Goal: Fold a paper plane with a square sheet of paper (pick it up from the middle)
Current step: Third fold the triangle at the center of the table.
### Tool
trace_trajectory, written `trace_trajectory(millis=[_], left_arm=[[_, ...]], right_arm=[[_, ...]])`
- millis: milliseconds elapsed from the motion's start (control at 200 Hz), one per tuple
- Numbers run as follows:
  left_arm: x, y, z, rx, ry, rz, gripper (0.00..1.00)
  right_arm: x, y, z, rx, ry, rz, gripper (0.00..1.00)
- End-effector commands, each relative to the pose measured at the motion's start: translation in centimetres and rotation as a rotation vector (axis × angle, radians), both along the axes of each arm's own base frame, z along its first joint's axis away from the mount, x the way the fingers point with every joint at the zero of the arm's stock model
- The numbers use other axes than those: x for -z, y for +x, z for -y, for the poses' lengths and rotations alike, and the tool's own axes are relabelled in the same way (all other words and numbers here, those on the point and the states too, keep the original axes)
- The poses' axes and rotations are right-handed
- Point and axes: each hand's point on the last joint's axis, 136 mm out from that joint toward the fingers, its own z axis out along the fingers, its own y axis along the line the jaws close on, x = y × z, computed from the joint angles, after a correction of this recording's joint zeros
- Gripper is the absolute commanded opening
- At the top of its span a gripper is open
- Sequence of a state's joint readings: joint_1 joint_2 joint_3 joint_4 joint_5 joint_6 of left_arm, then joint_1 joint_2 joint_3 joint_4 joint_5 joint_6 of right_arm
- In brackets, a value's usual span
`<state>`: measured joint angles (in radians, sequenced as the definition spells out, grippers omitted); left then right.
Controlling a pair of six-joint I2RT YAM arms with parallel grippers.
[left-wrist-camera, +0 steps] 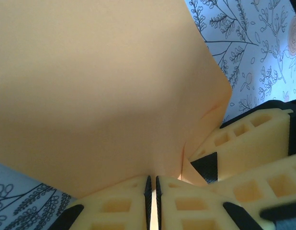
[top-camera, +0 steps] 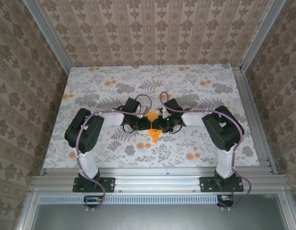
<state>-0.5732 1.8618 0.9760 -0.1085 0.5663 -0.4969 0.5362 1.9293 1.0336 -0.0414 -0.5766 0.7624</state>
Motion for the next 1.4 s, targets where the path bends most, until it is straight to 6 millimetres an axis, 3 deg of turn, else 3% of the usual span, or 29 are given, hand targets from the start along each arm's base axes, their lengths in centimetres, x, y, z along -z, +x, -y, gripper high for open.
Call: trace_trajectory(millis=[0, 290, 435, 800, 1395], left_arm=[[0.4, -0.8, -0.1, 0.013, -0.006, -0.024, 0.15], [-2.5, -0.2, -0.5, 0.0, -0.035, 0.025, 0.23], [-3.5, -0.7, -0.4, 0.002, -0.065, 0.022, 0.28], [-4.6, -2.4, 0.4, -0.055, -0.165, -0.035, 0.39], [-1.5, -2.0, -1.0, -0.118, -0.039, -0.054, 0.38]], right_arm=[[2.1, -0.4, 0.3, -0.003, -0.049, -0.024, 0.35], [2.5, -0.7, 0.3, -0.003, -0.043, -0.032, 0.48], [2.4, -0.6, 0.2, 0.001, -0.035, -0.029, 0.49], [2.6, -1.1, 0.3, 0.011, -0.02, -0.037, 0.38], [2.6, -1.2, 0.3, 0.024, 0.002, -0.033, 0.17]])
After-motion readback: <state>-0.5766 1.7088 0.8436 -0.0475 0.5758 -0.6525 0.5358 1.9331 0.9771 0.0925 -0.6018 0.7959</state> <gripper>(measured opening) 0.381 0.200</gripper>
